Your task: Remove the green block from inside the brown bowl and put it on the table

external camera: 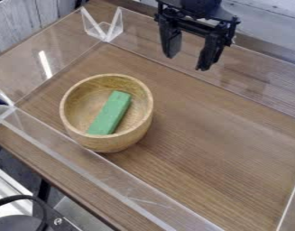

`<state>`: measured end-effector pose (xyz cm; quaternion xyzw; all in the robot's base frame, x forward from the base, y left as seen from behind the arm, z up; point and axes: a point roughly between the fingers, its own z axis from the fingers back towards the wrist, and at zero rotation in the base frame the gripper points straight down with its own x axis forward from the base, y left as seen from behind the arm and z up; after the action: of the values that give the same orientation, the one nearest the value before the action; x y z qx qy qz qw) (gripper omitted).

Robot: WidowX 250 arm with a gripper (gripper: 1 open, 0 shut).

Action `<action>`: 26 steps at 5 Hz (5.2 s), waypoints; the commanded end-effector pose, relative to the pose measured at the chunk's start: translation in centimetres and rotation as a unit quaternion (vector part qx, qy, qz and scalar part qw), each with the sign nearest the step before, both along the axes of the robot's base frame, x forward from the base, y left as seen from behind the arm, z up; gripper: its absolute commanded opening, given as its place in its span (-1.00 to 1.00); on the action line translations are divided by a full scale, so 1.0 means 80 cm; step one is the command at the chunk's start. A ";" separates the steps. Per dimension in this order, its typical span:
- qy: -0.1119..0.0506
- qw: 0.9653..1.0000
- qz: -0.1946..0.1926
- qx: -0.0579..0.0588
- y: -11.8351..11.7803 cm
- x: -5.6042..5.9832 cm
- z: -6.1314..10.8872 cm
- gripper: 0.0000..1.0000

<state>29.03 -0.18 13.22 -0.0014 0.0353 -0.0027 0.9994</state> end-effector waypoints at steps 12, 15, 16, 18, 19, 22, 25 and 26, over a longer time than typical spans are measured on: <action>-0.096 0.994 -0.043 -0.033 0.112 -0.048 -0.084 1.00; -0.077 0.994 -0.072 -0.043 0.106 -0.044 -0.079 1.00; -0.053 0.995 -0.070 -0.049 0.105 -0.047 -0.085 1.00; -0.039 0.994 -0.090 -0.048 0.109 -0.032 -0.080 1.00; -0.033 0.995 -0.085 -0.038 0.107 -0.033 -0.077 1.00; -0.033 0.995 -0.093 -0.030 0.111 -0.035 -0.097 1.00; -0.020 0.995 -0.096 -0.018 0.118 -0.041 -0.116 1.00; -0.023 0.996 -0.090 -0.015 0.118 -0.042 -0.122 -1.00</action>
<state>25.46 8.91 3.11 -0.0189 0.0198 -0.0959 0.9950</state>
